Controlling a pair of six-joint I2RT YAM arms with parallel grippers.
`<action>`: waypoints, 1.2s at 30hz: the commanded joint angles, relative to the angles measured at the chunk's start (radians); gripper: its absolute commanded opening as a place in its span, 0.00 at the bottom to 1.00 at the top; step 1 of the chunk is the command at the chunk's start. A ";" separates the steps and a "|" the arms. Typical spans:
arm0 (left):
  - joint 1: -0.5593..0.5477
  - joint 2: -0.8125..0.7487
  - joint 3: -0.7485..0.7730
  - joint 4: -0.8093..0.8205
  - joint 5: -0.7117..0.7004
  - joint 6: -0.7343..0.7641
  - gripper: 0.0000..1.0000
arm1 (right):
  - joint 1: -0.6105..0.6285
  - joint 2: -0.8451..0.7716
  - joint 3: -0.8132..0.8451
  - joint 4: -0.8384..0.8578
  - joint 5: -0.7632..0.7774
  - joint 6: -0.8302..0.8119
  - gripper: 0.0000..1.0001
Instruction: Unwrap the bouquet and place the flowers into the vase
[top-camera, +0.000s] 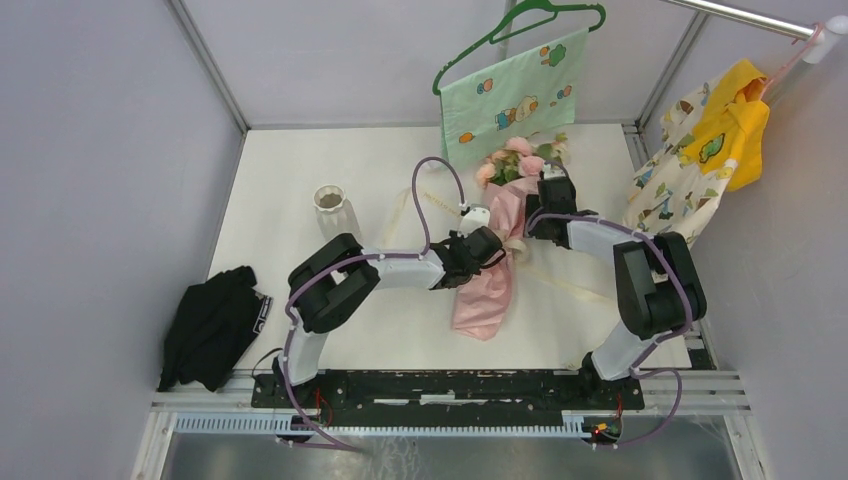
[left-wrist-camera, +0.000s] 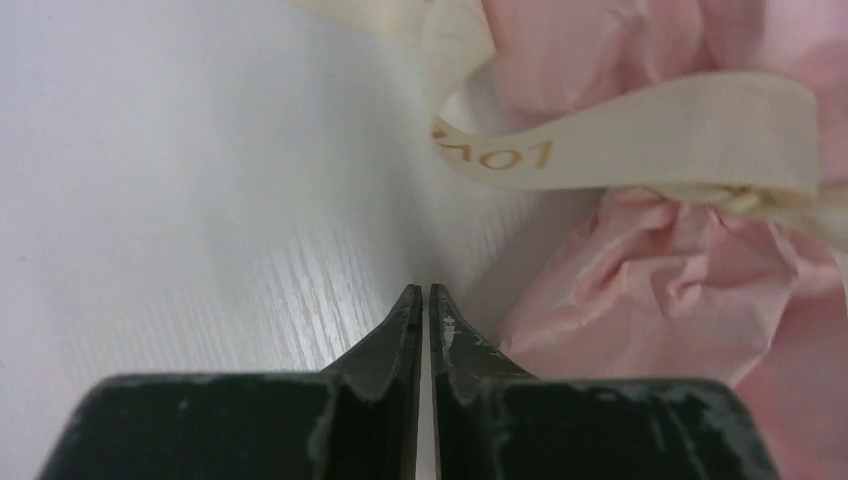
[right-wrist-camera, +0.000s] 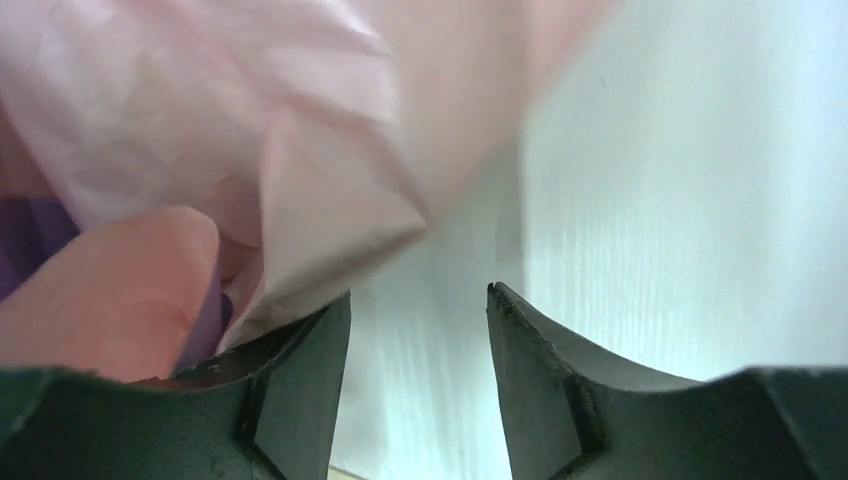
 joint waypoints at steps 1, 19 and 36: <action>-0.019 -0.028 -0.072 -0.064 0.025 -0.077 0.12 | 0.000 0.042 0.143 0.054 -0.077 0.015 0.58; -0.038 -0.348 -0.026 -0.130 -0.069 -0.027 0.12 | 0.101 -0.570 -0.180 0.007 -0.205 -0.057 0.54; -0.033 -0.124 -0.126 0.227 0.413 -0.049 0.09 | 0.100 -0.512 -0.391 0.307 -0.387 0.022 0.46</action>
